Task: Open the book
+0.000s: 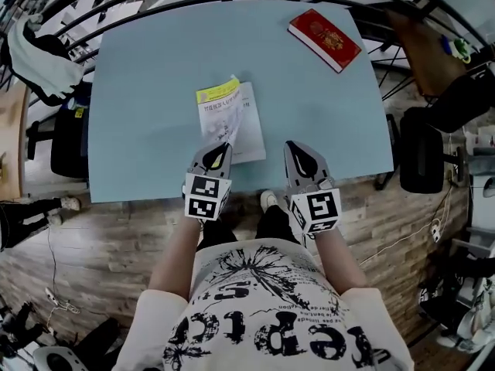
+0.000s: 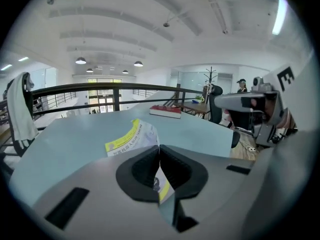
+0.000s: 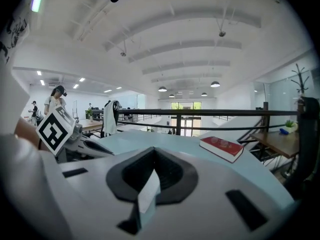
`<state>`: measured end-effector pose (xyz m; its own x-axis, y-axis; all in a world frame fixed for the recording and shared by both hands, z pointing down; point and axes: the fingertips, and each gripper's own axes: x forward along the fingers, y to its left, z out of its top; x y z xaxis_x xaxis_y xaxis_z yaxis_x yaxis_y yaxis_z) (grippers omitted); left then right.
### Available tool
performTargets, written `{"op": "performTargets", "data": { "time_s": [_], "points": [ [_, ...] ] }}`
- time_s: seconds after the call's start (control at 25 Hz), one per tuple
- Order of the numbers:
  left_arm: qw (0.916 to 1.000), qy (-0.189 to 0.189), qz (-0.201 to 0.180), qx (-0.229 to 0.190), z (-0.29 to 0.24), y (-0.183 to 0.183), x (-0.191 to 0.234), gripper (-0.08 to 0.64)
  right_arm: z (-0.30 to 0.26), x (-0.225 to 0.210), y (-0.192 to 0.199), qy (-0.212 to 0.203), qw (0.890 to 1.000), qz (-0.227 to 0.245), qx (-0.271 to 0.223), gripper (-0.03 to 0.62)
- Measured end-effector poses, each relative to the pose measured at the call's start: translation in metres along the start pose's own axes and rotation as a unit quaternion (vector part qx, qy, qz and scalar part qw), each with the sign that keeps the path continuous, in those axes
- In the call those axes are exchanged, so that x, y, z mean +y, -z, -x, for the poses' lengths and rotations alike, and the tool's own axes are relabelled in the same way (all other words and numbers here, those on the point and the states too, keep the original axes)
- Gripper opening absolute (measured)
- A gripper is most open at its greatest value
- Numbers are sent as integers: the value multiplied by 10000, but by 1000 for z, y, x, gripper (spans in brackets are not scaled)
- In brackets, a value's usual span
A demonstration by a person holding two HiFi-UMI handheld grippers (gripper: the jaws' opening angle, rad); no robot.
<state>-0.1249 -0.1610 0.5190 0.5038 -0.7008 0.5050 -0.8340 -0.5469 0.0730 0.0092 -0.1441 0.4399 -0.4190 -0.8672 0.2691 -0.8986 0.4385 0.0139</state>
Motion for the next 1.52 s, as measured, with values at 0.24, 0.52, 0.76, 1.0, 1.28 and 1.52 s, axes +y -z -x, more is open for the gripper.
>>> {"op": "performTargets", "data": {
  "time_s": [0.24, 0.52, 0.76, 1.0, 1.28, 1.52],
  "points": [
    [9970, -621, 308, -346, 50, 0, 55, 21, -16, 38, -16, -318, 9993, 180, -91, 12],
    [9848, -921, 1433, -334, 91, 48, 108, 21, -32, 80, -17, -558, 9980, 284, -43, 12],
    [9715, -1247, 2016, 40, 104, 105, 144, 23, -46, 112, -8, -738, 9965, 368, 129, 11],
    [9579, -1456, 2424, 500, 105, 156, 172, 25, -59, 134, 8, -765, 9959, 368, 297, 11],
    [9640, -1261, 2216, 751, 96, 171, 174, 65, -69, 153, 28, -689, 9961, 274, 483, 11],
    [9647, -1312, 2224, 526, 112, 157, 184, 153, -70, 158, 15, -666, 9967, 310, 342, 12]
  ]
}}
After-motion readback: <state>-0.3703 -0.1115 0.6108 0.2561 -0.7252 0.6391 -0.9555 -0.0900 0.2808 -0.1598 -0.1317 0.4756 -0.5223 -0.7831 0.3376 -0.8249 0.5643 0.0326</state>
